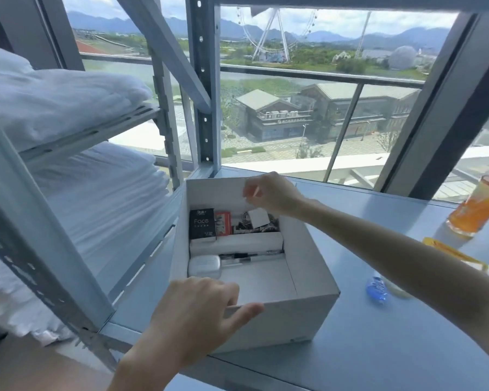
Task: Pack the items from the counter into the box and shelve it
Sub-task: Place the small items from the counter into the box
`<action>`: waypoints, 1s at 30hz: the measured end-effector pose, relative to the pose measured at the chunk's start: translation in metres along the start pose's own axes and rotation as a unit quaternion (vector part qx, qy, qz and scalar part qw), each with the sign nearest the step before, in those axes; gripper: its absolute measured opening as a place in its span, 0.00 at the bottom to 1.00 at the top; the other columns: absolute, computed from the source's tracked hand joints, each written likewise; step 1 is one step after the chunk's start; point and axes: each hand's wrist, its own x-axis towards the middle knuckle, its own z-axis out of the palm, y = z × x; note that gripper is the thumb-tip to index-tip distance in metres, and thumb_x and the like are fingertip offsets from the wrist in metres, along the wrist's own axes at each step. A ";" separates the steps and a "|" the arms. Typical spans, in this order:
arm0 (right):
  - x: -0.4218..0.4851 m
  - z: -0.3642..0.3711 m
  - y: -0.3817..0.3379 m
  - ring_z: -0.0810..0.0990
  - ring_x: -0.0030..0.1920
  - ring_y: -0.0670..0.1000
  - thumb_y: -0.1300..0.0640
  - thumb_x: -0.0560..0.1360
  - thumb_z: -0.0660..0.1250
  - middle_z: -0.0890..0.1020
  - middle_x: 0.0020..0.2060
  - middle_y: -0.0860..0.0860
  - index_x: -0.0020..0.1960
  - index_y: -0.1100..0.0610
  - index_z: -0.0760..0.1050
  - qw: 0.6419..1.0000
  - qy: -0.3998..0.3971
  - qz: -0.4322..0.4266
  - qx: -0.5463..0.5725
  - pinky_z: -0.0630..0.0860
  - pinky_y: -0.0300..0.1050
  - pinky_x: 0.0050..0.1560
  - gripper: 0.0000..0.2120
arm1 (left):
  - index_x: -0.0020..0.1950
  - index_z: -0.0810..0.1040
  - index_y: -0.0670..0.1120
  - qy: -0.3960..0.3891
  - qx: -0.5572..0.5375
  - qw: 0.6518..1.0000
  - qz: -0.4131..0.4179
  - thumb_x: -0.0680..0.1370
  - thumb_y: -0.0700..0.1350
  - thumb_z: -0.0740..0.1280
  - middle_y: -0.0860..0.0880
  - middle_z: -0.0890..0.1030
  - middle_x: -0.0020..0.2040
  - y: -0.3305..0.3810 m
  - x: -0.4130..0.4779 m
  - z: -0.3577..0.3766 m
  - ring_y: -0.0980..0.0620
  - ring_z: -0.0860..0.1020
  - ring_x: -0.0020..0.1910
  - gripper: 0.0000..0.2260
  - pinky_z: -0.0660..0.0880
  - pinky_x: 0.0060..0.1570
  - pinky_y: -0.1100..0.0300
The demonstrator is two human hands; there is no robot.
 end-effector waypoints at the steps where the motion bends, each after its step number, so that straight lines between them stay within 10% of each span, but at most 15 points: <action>1: -0.015 -0.014 0.011 0.79 0.39 0.47 0.61 0.73 0.67 0.82 0.40 0.47 0.45 0.55 0.80 1.000 0.020 0.008 0.006 0.80 0.48 0.46 0.04 | 0.35 0.65 0.51 0.001 0.000 1.000 0.001 0.63 0.75 0.27 0.55 0.73 0.32 0.003 0.002 0.000 0.56 0.68 0.31 0.37 0.60 0.31 0.60; 8: -0.140 -0.072 0.108 0.81 0.34 0.46 0.63 0.71 0.68 0.80 0.32 0.44 0.42 0.54 0.79 0.986 0.032 0.166 0.001 0.79 0.47 0.45 0.05 | 0.38 0.69 0.52 0.012 0.026 0.999 0.035 0.67 0.73 0.32 0.55 0.76 0.34 0.062 0.049 0.015 0.54 0.75 0.35 0.34 0.72 0.38 0.58; 20: -0.216 -0.028 0.167 0.70 0.62 0.50 0.54 0.69 0.72 0.73 0.62 0.50 0.64 0.50 0.73 0.958 -0.239 0.151 -0.045 0.62 0.35 0.56 0.24 | 0.34 0.69 0.53 -0.001 0.046 0.999 0.009 0.75 0.67 0.51 0.55 0.76 0.31 0.103 0.071 0.019 0.54 0.74 0.31 0.21 0.65 0.30 0.61; 30: -0.163 -0.058 0.128 0.78 0.52 0.55 0.63 0.67 0.73 0.77 0.53 0.56 0.59 0.57 0.77 0.998 -0.058 0.028 -0.012 0.77 0.47 0.53 0.20 | 0.28 0.63 0.52 0.032 -0.005 0.998 -0.056 0.61 0.78 0.33 0.56 0.70 0.26 0.046 0.028 -0.001 0.62 0.67 0.29 0.35 0.61 0.31 0.63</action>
